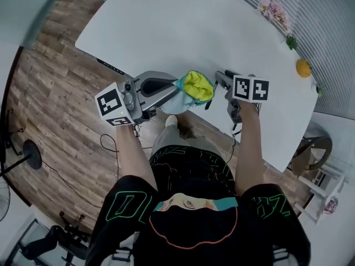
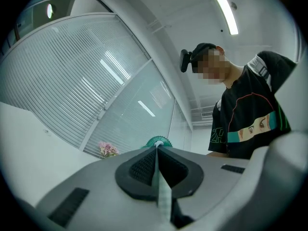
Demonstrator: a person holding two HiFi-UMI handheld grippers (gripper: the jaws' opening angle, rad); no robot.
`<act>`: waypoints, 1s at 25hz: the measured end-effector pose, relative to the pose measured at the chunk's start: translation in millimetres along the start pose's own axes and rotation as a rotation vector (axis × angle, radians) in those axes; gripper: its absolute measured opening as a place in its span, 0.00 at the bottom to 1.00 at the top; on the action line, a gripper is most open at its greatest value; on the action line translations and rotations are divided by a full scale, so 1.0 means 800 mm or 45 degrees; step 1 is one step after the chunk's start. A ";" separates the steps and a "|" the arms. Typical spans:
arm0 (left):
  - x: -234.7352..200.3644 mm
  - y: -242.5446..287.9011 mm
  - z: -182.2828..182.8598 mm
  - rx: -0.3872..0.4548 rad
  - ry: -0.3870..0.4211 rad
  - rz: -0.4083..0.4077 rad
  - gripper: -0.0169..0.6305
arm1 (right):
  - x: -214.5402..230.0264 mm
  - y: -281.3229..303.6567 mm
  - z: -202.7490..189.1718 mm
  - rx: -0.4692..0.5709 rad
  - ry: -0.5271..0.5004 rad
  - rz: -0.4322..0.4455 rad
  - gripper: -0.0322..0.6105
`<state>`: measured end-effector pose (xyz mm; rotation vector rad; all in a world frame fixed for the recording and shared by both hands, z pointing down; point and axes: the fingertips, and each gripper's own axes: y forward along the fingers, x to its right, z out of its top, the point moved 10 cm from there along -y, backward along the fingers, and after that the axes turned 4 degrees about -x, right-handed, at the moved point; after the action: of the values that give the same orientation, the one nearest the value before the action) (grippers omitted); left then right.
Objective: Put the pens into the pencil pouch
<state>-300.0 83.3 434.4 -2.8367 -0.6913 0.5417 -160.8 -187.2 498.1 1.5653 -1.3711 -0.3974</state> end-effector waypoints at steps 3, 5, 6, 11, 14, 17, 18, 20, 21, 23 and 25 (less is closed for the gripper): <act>-0.001 -0.004 -0.001 0.013 -0.001 0.002 0.03 | 0.003 0.015 -0.003 -0.066 0.078 -0.015 0.32; -0.005 -0.002 -0.003 0.019 -0.002 0.007 0.03 | 0.007 0.026 -0.004 -0.119 0.092 -0.025 0.32; -0.007 0.000 -0.005 0.020 -0.003 0.008 0.03 | 0.009 0.029 -0.005 -0.138 0.087 -0.036 0.32; -0.009 0.000 -0.008 0.027 -0.010 0.003 0.03 | 0.009 0.035 -0.001 -0.214 0.019 -0.157 0.20; -0.012 0.005 -0.010 0.016 -0.013 0.004 0.03 | 0.017 0.034 0.001 -0.223 0.005 -0.193 0.12; -0.010 0.004 -0.010 0.007 -0.017 0.005 0.03 | 0.017 0.030 -0.002 -0.194 0.018 -0.164 0.12; -0.009 0.004 -0.009 0.005 -0.019 0.006 0.03 | 0.015 0.027 -0.002 -0.177 0.020 -0.153 0.12; -0.008 0.005 -0.008 -0.001 -0.019 0.005 0.03 | 0.011 0.019 0.000 -0.126 0.012 -0.141 0.12; -0.009 0.006 -0.007 -0.003 -0.017 0.004 0.03 | 0.010 0.014 0.002 -0.096 0.003 -0.137 0.12; -0.011 0.008 -0.004 -0.006 -0.012 0.004 0.03 | 0.007 0.003 0.007 -0.028 -0.012 -0.129 0.12; -0.012 0.009 -0.003 -0.011 -0.005 0.003 0.03 | 0.005 -0.009 0.011 0.050 -0.024 -0.116 0.12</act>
<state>-303.7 72.1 437.7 -2.8459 -0.6925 0.5462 -162.1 -195.2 489.1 1.6641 -1.3322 -0.4443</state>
